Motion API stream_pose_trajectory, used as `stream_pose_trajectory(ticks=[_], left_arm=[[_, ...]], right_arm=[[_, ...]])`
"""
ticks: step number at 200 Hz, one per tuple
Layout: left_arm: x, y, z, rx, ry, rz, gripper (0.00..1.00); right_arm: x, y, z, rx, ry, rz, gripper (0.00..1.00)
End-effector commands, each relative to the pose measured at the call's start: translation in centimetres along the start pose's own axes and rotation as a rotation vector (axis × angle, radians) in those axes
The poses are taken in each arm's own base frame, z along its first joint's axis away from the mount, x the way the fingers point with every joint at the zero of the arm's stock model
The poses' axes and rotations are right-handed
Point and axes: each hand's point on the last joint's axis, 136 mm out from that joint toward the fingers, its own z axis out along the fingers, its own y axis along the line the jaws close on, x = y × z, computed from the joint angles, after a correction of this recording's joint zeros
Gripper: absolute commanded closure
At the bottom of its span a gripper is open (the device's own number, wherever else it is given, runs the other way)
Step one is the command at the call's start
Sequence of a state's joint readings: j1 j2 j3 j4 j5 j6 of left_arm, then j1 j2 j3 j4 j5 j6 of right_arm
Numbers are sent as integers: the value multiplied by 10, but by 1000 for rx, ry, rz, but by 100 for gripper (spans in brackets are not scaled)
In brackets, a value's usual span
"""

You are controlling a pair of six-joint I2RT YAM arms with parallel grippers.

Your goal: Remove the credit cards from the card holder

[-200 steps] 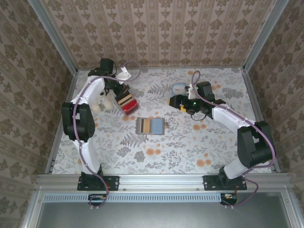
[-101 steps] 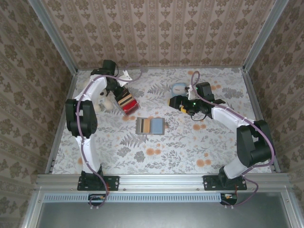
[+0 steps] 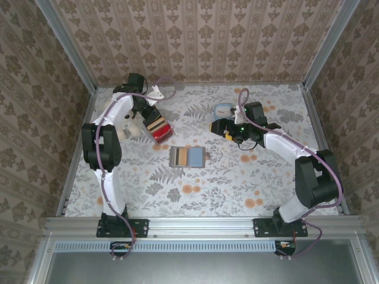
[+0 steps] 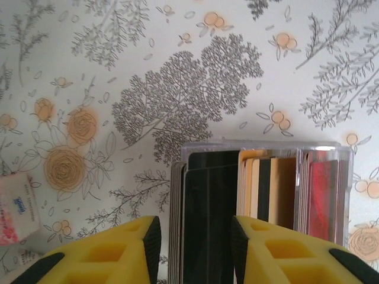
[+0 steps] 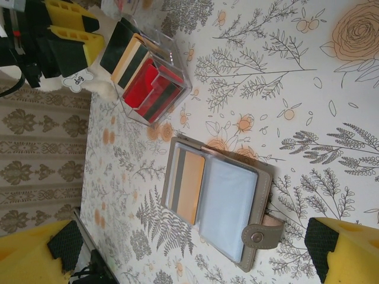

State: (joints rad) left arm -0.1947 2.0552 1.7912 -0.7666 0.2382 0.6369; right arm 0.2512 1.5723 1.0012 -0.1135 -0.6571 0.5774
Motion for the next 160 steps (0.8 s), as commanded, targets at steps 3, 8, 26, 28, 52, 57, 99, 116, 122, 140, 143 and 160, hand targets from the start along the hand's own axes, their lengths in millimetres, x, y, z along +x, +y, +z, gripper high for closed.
stream_pose_trajectory(ticks=[3,8,26,28,52,57,99,116,122,140,143,160], left_arm=[[-40,14,-55,-100,-162,-98,52],[-42,16,-61,-116,-178,-126,49],[-48,19,-79,-162,-242,-248,37],[-48,19,-81,-165,-251,-266,36],[-43,13,-96,-193,-327,-436,23],[-41,11,-98,-191,-343,-468,21],[-8,-37,-79,-27,-365,-703,12],[8,-55,-69,25,-362,-803,0],[12,-63,-65,47,-362,-823,0],[18,-89,-61,100,-367,-821,0],[18,-94,-62,105,-368,-814,0],[24,-113,-62,88,-349,-801,0]], right_arm=[[-8,1,-1,8,-11,-18,0],[-8,2,-1,7,-10,-17,0],[-6,5,0,8,-7,-23,0],[-6,5,0,8,-7,-24,0],[0,8,5,40,11,-37,1],[3,8,7,48,17,-40,1],[27,16,30,101,61,-36,11],[41,23,43,113,85,-40,16],[47,26,49,118,99,-38,18],[60,30,63,131,120,-13,25],[62,31,66,133,124,-11,27],[71,33,81,153,153,7,35]])
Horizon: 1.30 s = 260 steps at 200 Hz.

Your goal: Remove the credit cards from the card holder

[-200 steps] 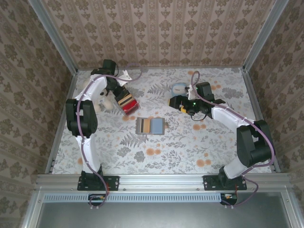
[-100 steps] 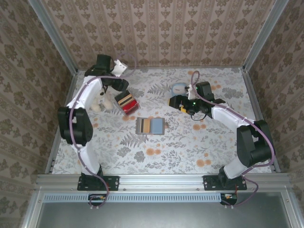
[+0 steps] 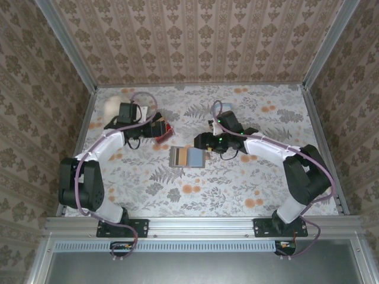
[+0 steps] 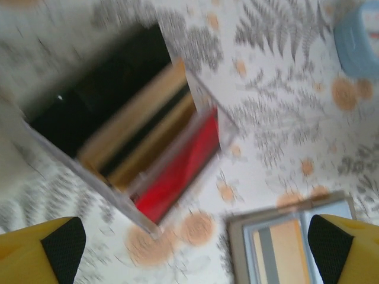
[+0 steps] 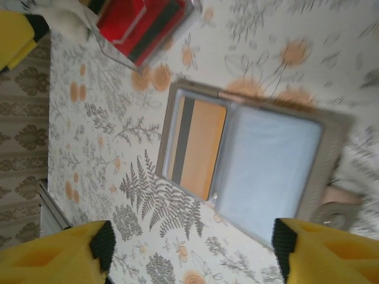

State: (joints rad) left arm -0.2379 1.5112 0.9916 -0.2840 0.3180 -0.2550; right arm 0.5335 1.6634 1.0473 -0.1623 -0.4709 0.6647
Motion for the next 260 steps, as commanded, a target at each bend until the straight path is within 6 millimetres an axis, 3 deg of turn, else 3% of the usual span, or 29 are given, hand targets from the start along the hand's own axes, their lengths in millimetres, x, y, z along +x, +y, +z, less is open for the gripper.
stream_pose_trajectory(ticks=[1,39,85,118,135,200,236,260], left_arm=[[-7,-37,-19,72,-92,-16,0],[29,-38,-17,8,-83,-100,5],[62,-34,-13,-42,-47,-236,12],[60,-22,-17,-124,-54,-264,15],[64,-36,-14,-85,-32,-235,16],[72,-49,-1,-28,41,-226,29],[78,-57,7,5,66,-241,38],[82,-66,13,28,82,-231,51]], right_arm=[[-2,5,19,47,1,49,35],[3,7,50,72,51,92,54],[6,-3,68,114,74,140,62],[9,-7,79,142,87,151,64],[12,-12,85,148,94,176,70],[22,-22,100,145,138,204,73],[33,-49,91,257,161,158,72],[38,-71,79,309,169,104,73]])
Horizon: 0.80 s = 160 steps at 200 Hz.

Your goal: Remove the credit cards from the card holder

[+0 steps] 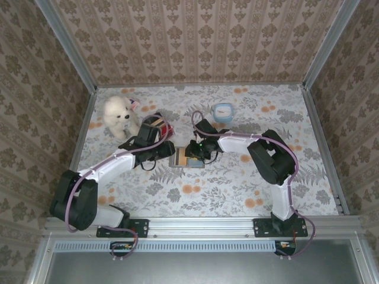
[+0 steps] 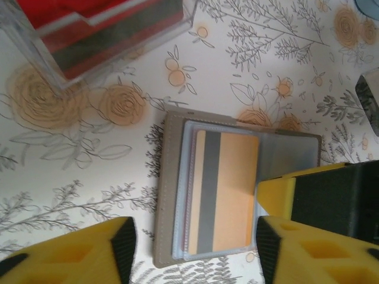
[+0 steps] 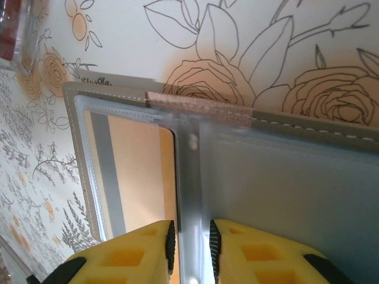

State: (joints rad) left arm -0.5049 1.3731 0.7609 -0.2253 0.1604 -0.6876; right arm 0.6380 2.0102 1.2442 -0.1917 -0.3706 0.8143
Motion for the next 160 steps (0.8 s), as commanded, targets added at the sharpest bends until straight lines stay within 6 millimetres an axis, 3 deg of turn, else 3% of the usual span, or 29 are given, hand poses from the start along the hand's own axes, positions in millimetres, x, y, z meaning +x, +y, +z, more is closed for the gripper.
stream_pose_trajectory(ticks=[1,16,33,75,101,160], left_arm=[[0,-19,5,55,11,8,51],[4,-26,11,68,32,17,60],[8,-36,19,87,55,27,67],[10,-47,41,83,105,54,83],[12,-51,51,101,116,33,90],[19,-47,66,95,151,13,99]], right_arm=[[14,-47,-5,152,34,-35,73],[14,-57,-11,154,36,-50,74],[11,-55,-18,107,30,-67,74],[-1,-11,-37,-69,-3,-114,74],[-7,-2,-41,-98,-18,-99,78],[-5,-15,-29,-67,3,-49,82]])
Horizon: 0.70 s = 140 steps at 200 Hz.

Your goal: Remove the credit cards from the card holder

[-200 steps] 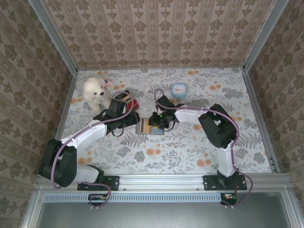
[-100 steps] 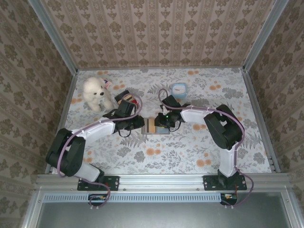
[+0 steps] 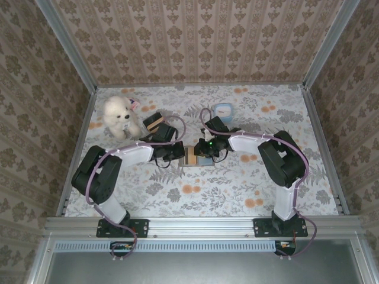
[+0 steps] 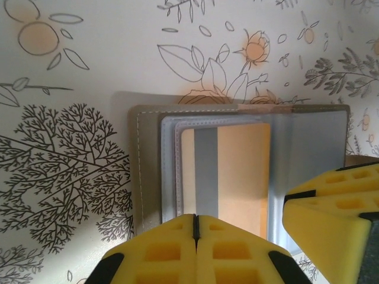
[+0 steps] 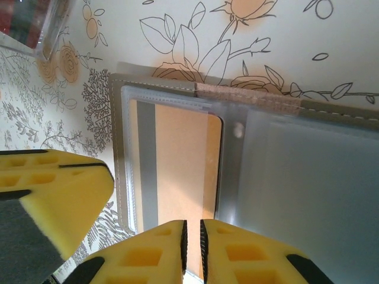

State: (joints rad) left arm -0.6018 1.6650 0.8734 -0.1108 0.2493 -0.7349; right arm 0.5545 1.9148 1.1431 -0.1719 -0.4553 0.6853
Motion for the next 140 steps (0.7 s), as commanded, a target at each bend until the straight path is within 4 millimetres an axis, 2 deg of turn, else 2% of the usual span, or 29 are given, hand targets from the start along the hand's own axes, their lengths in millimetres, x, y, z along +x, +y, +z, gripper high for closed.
stream_pose_trajectory(ticks=[1,95,140], left_arm=[[-5,-11,2,30,0,-4,99],[7,2,11,-3,38,-21,100],[11,6,14,-13,54,-22,100]], right_arm=[[-1,1,1,-8,4,21,82],[0,-8,11,-9,38,38,82],[2,-6,14,-38,53,40,81]])
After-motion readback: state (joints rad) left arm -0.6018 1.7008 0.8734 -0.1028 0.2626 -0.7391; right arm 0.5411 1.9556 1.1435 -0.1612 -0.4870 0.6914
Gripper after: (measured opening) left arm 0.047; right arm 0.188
